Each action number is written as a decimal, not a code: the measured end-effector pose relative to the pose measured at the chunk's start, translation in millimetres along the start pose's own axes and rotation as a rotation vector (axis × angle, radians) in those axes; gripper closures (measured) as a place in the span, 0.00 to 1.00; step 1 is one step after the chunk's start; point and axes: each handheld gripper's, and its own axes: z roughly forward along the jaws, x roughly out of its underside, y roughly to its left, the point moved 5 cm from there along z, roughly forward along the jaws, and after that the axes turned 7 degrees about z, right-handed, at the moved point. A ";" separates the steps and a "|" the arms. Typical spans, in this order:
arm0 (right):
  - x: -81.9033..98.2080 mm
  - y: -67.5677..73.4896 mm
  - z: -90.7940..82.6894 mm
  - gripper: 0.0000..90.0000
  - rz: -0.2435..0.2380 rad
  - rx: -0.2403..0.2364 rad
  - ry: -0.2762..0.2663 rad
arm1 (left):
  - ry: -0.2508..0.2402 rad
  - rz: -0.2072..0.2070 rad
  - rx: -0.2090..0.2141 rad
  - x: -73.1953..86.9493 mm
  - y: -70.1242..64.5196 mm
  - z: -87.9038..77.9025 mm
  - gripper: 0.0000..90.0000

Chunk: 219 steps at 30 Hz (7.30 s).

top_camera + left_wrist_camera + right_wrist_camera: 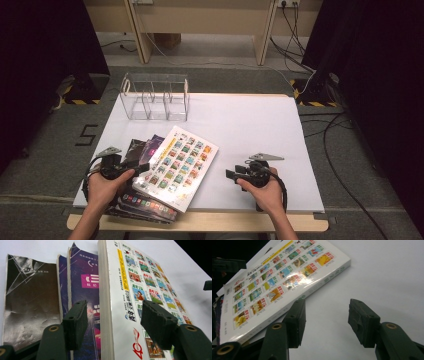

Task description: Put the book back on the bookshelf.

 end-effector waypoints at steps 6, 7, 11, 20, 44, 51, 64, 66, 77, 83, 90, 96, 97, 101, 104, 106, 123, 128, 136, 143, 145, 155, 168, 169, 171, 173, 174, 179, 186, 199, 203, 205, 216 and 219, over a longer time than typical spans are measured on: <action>9.6 9.5 8.5 0.52 0.043 -0.003 0.039 | 0.037 0.026 0.005 -6.5 -4.4 8.8 0.42; 10.9 10.7 9.6 0.53 0.038 0.009 0.042 | 0.039 0.026 0.003 -8.1 -4.9 10.3 0.42; 13.4 20.8 15.6 0.54 0.025 -0.011 0.056 | 0.065 0.039 0.008 -16.0 -6.1 16.4 0.42; 11.6 39.1 42.8 0.51 0.050 -0.061 0.134 | 0.149 0.033 0.027 -29.3 -2.0 42.3 0.43; 3.5 46.5 80.1 0.49 0.111 -0.087 0.210 | 0.138 -0.178 0.047 -12.5 -11.2 19.7 0.66; 0.4 48.2 83.0 0.48 0.091 -0.066 0.214 | 0.121 -0.271 0.084 -11.4 -10.3 15.2 0.67; -1.4 47.0 84.1 0.47 0.094 -0.046 0.199 | 0.135 -0.344 0.198 -0.6 -22.9 17.8 0.76; -1.9 46.9 83.8 0.47 0.097 -0.047 0.206 | 0.138 -0.338 0.205 -0.6 -22.2 17.7 0.77; -14.8 38.5 91.3 0.48 0.138 -0.053 0.187 | 0.092 -0.325 0.228 4.6 -18.4 13.3 0.82; -26.8 33.9 100.7 0.47 0.169 -0.073 0.197 | 0.073 -0.348 0.221 12.0 -7.8 2.7 0.82; -40.9 37.6 120.4 0.45 0.200 -0.096 0.211 | 0.078 -0.345 0.211 13.2 -3.0 -0.7 0.81; -46.5 34.1 128.9 0.46 0.260 -0.136 0.222 | 0.093 -0.347 0.214 12.1 -1.9 -0.3 0.81; -47.0 33.6 129.1 0.47 0.274 -0.145 0.225 | 0.100 -0.342 0.211 11.6 -1.9 -0.2 0.81; -47.7 32.5 127.1 0.52 0.251 -0.156 0.224 | 0.117 -0.325 0.190 11.1 -1.8 -0.2 0.80; -53.1 36.5 118.4 0.59 0.226 -0.169 0.180 | 0.141 -0.329 0.180 12.3 1.5 0.0 0.78; -58.7 44.3 112.7 0.64 0.177 -0.169 0.155 | 0.158 -0.328 0.155 14.0 4.9 0.2 0.77; -78.5 45.7 150.1 0.62 0.260 -0.141 0.175 | 0.175 -0.337 0.153 13.9 11.9 0.3 0.77; -78.9 49.1 158.5 0.71 0.270 -0.191 0.182 | 0.166 -0.343 0.156 15.5 12.9 0.1 0.77; -90.2 64.0 140.7 0.80 0.318 -0.268 0.146 | 0.051 -0.302 0.071 10.5 21.1 -14.8 0.63; -106.3 86.0 116.7 0.82 0.245 -0.276 0.085 | -0.056 -0.213 -0.053 -2.8 28.6 -33.0 0.56; -109.5 89.6 110.8 0.82 0.214 -0.271 0.071 | -0.064 -0.189 -0.078 -4.6 27.9 -33.6 0.56; -128.9 109.1 83.2 0.82 0.045 -0.207 -0.023 | -0.101 -0.180 -0.095 -11.2 28.7 -43.8 0.57; -148.5 123.1 65.6 0.82 -0.024 -0.168 -0.117 | -0.111 -0.161 -0.132 -11.3 32.5 -51.2 0.56; -149.7 124.5 63.6 0.82 -0.030 -0.164 -0.126 | -0.111 -0.159 -0.130 -11.6 32.1 -51.3 0.56; -152.2 127.8 59.7 0.82 -0.044 -0.154 -0.144 | -0.113 -0.156 -0.127 -12.6 31.5 -51.4 0.56; -155.0 130.8 56.3 0.82 -0.055 -0.146 -0.157 | -0.116 -0.154 -0.125 -13.6 30.6 -52.0 0.56; -156.5 131.8 54.6 0.82 -0.060 -0.141 -0.164 | -0.116 -0.152 -0.125 -13.9 30.3 -52.6 0.56; -163.0 134.8 48.5 0.82 -0.065 -0.121 -0.205 | -0.125 -0.153 -0.129 -13.3 30.6 -56.3 0.56; -172.4 138.3 41.0 0.82 -0.080 -0.071 -0.258 | -0.129 -0.153 -0.133 -13.3 29.0 -60.4 0.54; -204.7 138.8 31.6 0.82 -0.108 0.035 -0.362 | -0.138 -0.166 -0.152 -9.4 35.0 -66.2 0.53; -213.0 138.0 32.0 0.82 -0.110 0.057 -0.383 | -0.137 -0.165 -0.169 -7.1 36.6 -68.0 0.52; -216.8 138.0 32.1 0.82 -0.108 0.063 -0.389 | -0.135 -0.160 -0.179 -6.0 37.6 -69.2 0.52; -236.2 134.4 39.9 0.82 -0.091 0.105 -0.425 | -0.136 -0.169 -0.204 -4.6 41.6 -69.3 0.51; -239.5 131.3 42.5 0.82 -0.082 0.111 -0.440 | -0.137 -0.169 -0.210 -3.2 42.5 -69.6 0.51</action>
